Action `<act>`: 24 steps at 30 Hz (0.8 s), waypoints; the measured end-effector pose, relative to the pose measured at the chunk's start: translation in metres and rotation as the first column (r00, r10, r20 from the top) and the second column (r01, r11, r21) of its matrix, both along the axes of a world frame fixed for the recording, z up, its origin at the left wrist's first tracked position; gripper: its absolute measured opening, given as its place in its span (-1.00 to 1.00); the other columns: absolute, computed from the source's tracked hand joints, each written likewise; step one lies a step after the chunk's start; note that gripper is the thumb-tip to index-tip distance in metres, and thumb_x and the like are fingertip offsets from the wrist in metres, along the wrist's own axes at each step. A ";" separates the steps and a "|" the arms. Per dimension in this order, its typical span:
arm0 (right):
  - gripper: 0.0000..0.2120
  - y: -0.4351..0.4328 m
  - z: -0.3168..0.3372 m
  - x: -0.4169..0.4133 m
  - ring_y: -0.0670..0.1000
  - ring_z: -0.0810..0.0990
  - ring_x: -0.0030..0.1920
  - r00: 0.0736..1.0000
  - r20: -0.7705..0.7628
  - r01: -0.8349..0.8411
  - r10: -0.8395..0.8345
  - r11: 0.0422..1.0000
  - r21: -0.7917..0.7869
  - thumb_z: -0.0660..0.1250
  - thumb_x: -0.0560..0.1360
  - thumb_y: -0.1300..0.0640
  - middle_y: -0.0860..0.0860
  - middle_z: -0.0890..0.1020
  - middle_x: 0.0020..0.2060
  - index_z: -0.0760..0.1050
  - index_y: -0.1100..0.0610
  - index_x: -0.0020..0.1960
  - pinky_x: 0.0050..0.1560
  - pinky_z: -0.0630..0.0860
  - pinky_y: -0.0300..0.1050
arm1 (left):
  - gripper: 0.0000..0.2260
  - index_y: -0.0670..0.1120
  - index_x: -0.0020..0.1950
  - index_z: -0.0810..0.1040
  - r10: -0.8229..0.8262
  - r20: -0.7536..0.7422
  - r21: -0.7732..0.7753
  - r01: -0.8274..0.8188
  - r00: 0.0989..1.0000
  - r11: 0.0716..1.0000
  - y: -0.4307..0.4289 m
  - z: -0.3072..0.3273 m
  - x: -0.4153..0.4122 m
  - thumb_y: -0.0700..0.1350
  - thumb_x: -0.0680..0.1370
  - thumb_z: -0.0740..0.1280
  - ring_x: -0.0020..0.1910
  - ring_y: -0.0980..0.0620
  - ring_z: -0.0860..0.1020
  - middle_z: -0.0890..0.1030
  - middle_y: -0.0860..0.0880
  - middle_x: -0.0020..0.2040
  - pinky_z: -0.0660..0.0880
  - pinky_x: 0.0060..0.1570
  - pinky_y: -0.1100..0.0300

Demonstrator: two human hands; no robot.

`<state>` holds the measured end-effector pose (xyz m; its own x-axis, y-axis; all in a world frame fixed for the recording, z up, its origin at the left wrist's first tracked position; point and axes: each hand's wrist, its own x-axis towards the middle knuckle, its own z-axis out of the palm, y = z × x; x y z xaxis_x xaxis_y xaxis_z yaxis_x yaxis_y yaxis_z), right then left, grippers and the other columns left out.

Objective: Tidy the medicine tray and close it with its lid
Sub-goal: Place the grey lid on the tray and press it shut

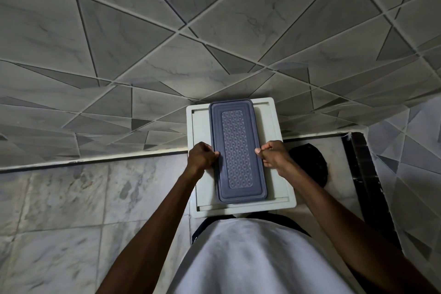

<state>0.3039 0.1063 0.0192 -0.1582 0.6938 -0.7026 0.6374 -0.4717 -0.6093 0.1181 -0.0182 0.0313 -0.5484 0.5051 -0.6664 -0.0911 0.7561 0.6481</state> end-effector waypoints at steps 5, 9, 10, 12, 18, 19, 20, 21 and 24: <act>-0.78 0.005 -0.003 -0.005 -0.01 0.44 -0.45 0.998 0.057 -0.005 0.005 1.000 0.001 0.44 0.41 0.19 0.02 0.47 -0.45 0.45 0.13 -0.34 -0.29 0.52 -0.12 | -0.85 -0.09 -0.23 0.50 -0.010 -0.062 -0.018 0.009 0.998 1.000 0.005 0.006 0.003 -0.19 0.40 0.47 -0.33 -0.05 0.59 0.60 -0.11 -0.26 0.60 -0.21 0.08; -0.81 0.010 0.003 -0.003 -0.03 0.47 -0.40 0.999 0.019 -0.025 0.026 0.997 -0.075 0.44 0.44 0.20 0.03 0.50 -0.42 0.45 0.14 -0.27 -0.36 0.56 -0.17 | -0.82 -0.10 -0.27 0.48 -0.039 -0.001 -0.028 0.039 0.999 0.999 0.006 0.008 -0.004 -0.22 0.40 0.48 -0.28 -0.11 0.60 0.59 -0.15 -0.27 0.63 -0.13 -0.02; -0.83 0.012 0.006 -0.003 -0.02 0.50 -0.37 0.999 0.006 -0.034 0.035 0.994 -0.107 0.44 0.45 0.19 0.04 0.52 -0.39 0.46 0.15 -0.24 -0.33 0.59 -0.16 | -0.81 -0.11 -0.27 0.47 -0.046 0.038 -0.020 0.047 0.998 0.999 0.005 0.009 -0.007 -0.23 0.39 0.48 -0.26 -0.13 0.60 0.58 -0.17 -0.27 0.62 -0.07 -0.06; -0.83 0.018 0.010 -0.004 -0.03 0.52 -0.30 0.998 -0.041 -0.053 0.048 0.988 -0.147 0.44 0.46 0.14 0.05 0.55 -0.30 0.46 0.16 -0.16 -0.30 0.59 -0.15 | -0.79 -0.11 -0.26 0.44 -0.025 0.140 0.014 0.023 0.990 1.000 0.005 0.012 -0.013 -0.29 0.41 0.46 -0.25 -0.12 0.57 0.55 -0.17 -0.28 0.58 -0.01 -0.09; -0.80 0.034 0.014 -0.023 0.03 0.53 -0.11 0.995 -0.096 -0.002 -0.002 0.999 -0.040 0.44 0.46 0.15 0.11 0.56 -0.11 0.45 0.18 -0.02 -0.17 0.56 -0.09 | -0.75 -0.08 -0.20 0.40 -0.016 0.190 0.073 0.002 0.982 0.997 0.025 0.027 -0.026 -0.26 0.41 0.48 -0.16 -0.12 0.55 0.54 -0.22 -0.13 0.55 0.07 -0.14; -0.81 0.035 0.012 -0.026 0.04 0.53 -0.10 0.997 -0.076 0.008 -0.010 1.000 -0.026 0.44 0.45 0.17 0.12 0.56 -0.11 0.45 0.18 -0.04 -0.17 0.56 -0.08 | -0.73 -0.08 -0.18 0.41 -0.029 0.166 0.054 0.020 0.986 0.998 0.027 0.026 -0.026 -0.26 0.38 0.51 -0.10 -0.15 0.58 0.55 -0.25 -0.07 0.56 0.10 -0.17; -0.82 0.036 0.009 -0.027 0.04 0.54 -0.10 0.998 -0.057 0.013 -0.014 1.000 -0.014 0.44 0.45 0.18 0.12 0.57 -0.11 0.45 0.17 -0.08 -0.20 0.57 -0.09 | -0.70 -0.08 -0.13 0.41 -0.050 0.152 0.024 0.047 0.987 0.999 0.029 0.025 -0.026 -0.25 0.35 0.53 -0.03 -0.19 0.60 0.56 -0.27 0.00 0.58 0.08 -0.18; -0.83 0.036 0.007 -0.029 0.04 0.56 -0.11 0.999 -0.037 0.014 -0.014 1.000 -0.002 0.45 0.44 0.17 0.12 0.58 -0.11 0.45 0.15 -0.13 -0.23 0.58 -0.11 | -0.65 -0.10 -0.05 0.41 -0.084 0.146 -0.004 0.086 0.986 0.996 0.030 0.026 -0.024 -0.24 0.34 0.54 0.03 -0.21 0.62 0.56 -0.27 0.06 0.59 0.05 -0.17; -0.78 0.035 0.001 -0.031 0.06 0.57 -0.18 0.999 0.043 -0.014 0.011 0.998 0.054 0.47 0.41 0.14 0.11 0.58 -0.15 0.43 0.09 -0.28 -0.18 0.65 -0.01 | -0.52 -0.18 0.16 0.35 -0.197 0.166 -0.086 0.213 0.966 0.973 0.030 0.033 -0.016 -0.22 0.36 0.52 0.02 -0.15 0.62 0.56 -0.23 0.06 0.62 0.02 -0.13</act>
<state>0.2728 0.1417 0.0204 -0.1375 0.7294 -0.6701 0.6692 -0.4304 -0.6058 0.1019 0.0116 0.0648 -0.3259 0.5205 -0.7893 -0.0203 0.8308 0.5562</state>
